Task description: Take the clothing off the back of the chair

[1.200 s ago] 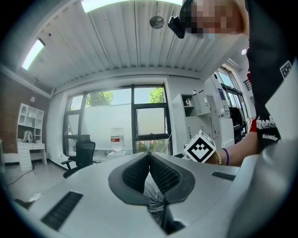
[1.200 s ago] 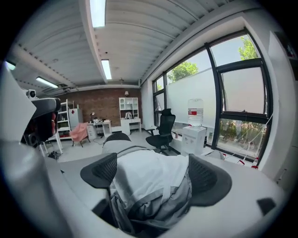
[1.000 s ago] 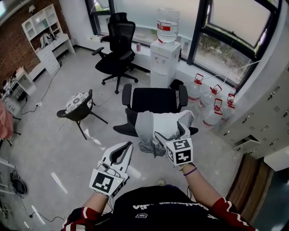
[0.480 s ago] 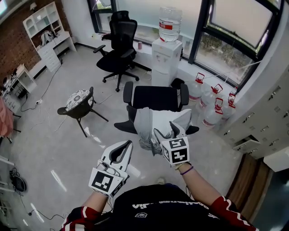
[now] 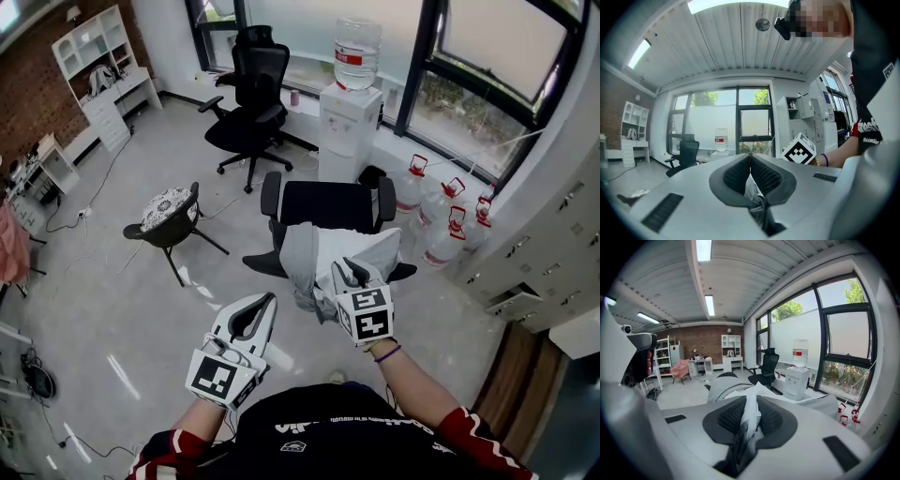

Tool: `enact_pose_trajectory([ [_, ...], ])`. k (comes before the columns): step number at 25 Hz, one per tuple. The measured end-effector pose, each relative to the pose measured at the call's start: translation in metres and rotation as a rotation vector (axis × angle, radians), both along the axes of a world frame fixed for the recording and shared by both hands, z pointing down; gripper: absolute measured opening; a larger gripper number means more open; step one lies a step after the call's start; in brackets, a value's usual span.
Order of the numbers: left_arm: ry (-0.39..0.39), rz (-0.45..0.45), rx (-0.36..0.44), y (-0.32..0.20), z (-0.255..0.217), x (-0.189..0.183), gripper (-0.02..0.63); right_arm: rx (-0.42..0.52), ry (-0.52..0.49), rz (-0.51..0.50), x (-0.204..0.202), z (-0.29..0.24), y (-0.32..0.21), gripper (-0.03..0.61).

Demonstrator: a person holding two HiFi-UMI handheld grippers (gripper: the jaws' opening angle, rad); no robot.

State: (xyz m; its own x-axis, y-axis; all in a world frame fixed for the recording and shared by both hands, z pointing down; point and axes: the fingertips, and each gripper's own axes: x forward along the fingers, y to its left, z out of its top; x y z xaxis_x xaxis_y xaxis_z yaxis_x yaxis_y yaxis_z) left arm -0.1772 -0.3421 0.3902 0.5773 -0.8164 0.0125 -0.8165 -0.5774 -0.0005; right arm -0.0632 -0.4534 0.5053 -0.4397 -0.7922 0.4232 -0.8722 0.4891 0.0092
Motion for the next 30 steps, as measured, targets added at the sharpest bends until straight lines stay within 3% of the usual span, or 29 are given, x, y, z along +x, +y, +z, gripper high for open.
enact_pose_trajectory([
  [10, 0.013, 0.005, 0.004, 0.007, -0.005, -0.008, 0.025, 0.049, -0.077, 0.017, 0.007, -0.023, 0.005, 0.043],
  [30, -0.024, 0.043, -0.005, 0.022, -0.005, -0.003, 0.025, 0.367, -0.185, 0.017, 0.035, -0.182, 0.030, 0.041],
])
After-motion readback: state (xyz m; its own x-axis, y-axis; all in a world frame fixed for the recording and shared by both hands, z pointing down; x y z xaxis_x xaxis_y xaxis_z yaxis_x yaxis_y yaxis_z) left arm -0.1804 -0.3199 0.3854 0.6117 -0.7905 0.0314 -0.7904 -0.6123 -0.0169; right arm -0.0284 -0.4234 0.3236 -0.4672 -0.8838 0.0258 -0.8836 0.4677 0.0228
